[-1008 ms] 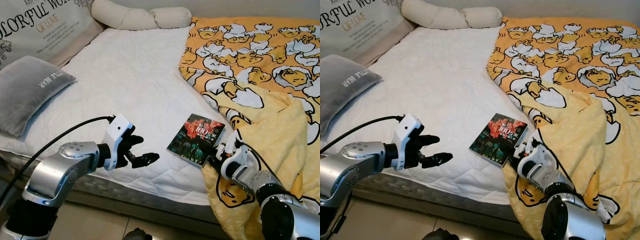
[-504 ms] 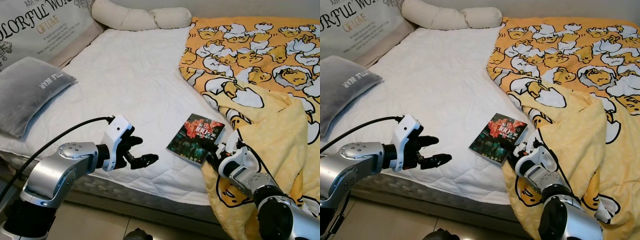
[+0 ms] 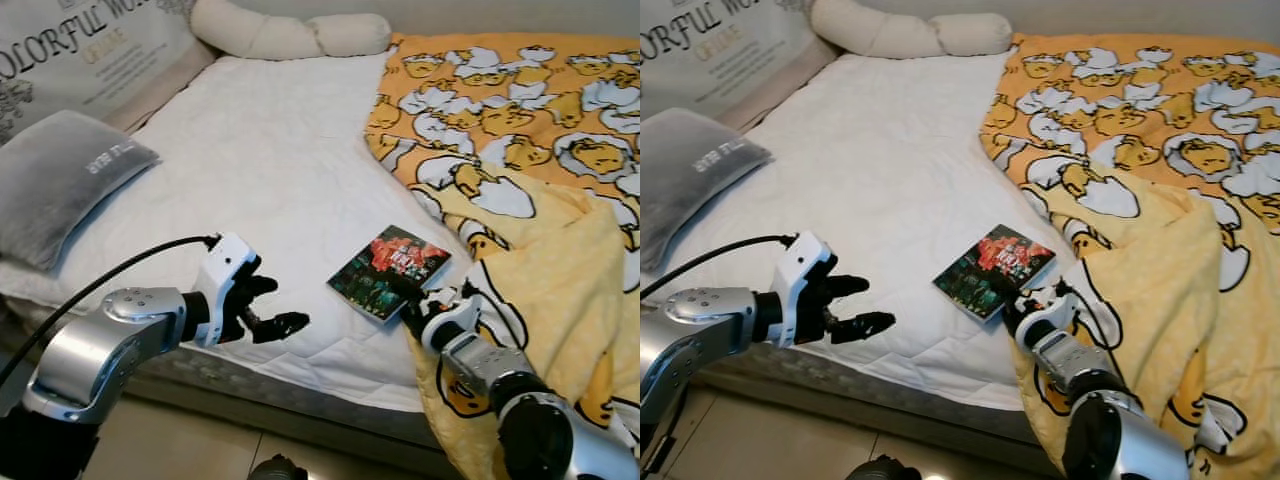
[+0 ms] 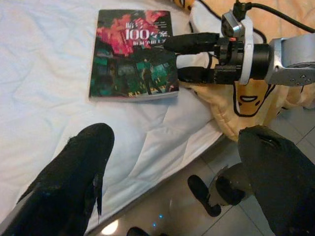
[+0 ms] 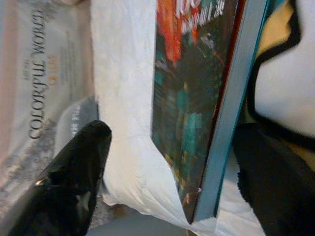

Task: Clean up the room

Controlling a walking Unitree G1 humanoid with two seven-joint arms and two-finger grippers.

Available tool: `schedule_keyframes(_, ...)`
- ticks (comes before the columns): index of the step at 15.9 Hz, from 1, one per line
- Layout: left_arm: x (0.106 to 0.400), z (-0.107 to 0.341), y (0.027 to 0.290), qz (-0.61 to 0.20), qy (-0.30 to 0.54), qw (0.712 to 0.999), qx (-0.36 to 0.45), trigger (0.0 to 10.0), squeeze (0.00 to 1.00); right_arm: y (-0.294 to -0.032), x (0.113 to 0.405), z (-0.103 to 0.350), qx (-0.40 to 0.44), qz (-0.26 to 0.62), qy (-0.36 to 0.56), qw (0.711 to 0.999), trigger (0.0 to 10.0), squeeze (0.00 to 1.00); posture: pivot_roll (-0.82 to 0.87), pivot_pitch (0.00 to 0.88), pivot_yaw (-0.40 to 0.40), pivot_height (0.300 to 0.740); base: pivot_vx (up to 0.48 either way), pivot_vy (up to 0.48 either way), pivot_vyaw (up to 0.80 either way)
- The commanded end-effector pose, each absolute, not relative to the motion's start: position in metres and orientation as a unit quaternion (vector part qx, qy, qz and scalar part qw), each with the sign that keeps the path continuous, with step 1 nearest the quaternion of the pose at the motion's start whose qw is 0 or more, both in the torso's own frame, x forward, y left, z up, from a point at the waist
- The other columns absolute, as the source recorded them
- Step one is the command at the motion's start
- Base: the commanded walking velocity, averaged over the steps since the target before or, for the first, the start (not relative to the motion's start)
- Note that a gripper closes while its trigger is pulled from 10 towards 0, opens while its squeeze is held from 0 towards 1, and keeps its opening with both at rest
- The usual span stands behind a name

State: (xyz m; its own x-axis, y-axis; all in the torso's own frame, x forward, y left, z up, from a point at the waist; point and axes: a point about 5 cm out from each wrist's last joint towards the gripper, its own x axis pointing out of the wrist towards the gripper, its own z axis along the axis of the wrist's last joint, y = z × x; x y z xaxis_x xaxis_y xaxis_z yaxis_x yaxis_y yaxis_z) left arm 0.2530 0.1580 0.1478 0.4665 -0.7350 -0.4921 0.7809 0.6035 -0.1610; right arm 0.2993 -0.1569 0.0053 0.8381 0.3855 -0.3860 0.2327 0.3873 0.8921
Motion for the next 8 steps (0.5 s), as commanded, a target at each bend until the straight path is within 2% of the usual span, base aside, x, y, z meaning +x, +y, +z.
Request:
schedule_keyframes(1,0.2514,0.1517,0.1631,-0.435,0.264,0.859,0.047,10.0,0.00,-0.1504,0.3016,0.0060,0.550,0.045,0.288,0.783,0.0,0.00,0.31,0.000,0.121,0.740,0.000,0.000,0.00)
schedule_keyframes(8,0.2467,0.1512,0.1624,-0.433,0.270,0.859,0.047,10.0,0.00,-0.1522,0.3009,-0.0009,0.530,-0.025,0.291,0.796,0.0,0.00,0.31,0.000,0.119,0.740,0.000,0.000,0.00)
